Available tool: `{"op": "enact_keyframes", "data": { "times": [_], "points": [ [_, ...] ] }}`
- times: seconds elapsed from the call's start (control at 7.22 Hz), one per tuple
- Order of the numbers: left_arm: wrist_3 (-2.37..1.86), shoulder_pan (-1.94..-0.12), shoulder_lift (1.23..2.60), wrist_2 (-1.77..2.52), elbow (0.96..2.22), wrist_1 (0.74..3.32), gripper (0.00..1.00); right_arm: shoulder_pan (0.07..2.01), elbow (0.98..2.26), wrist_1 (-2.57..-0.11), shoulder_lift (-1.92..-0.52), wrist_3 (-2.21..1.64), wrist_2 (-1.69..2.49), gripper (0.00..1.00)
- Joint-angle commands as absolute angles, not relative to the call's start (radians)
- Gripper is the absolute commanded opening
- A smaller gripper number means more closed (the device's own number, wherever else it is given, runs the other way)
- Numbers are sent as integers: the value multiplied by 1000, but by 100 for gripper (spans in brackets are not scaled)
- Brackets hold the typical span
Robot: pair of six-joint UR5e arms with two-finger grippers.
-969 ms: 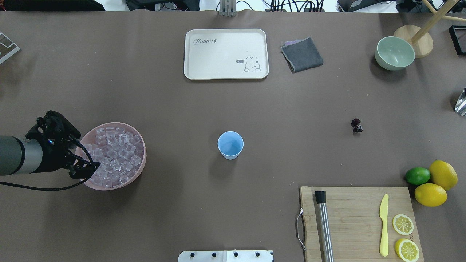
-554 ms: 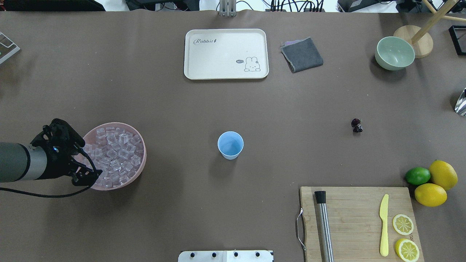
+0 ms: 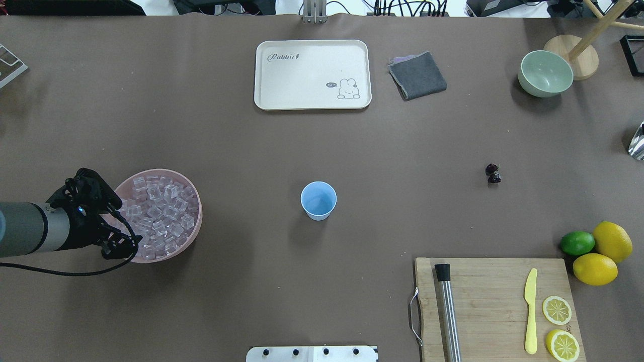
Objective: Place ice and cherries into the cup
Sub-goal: 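Lower the left gripper into the ice and grasp an ice cube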
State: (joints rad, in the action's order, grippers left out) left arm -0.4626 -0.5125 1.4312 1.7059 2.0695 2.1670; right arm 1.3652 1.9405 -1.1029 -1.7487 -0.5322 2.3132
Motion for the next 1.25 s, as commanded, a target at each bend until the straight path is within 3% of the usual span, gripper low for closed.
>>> {"op": "enact_keyframes", "data": {
  "times": [0.0, 0.83, 1.11],
  "points": [
    [-456, -506, 1434, 1701, 2050, 2166, 97, 1365, 1939, -1103, -1749, -532, 2313, 100],
    [-457, -466, 1440, 1649, 2037, 2166, 97, 1362, 1937, -1103, -1753, -531, 2313, 100],
    [-456, -466, 1440, 1649, 2034, 2166, 92, 1361, 1937, -1103, -1753, -531, 2312, 100]
  ]
}}
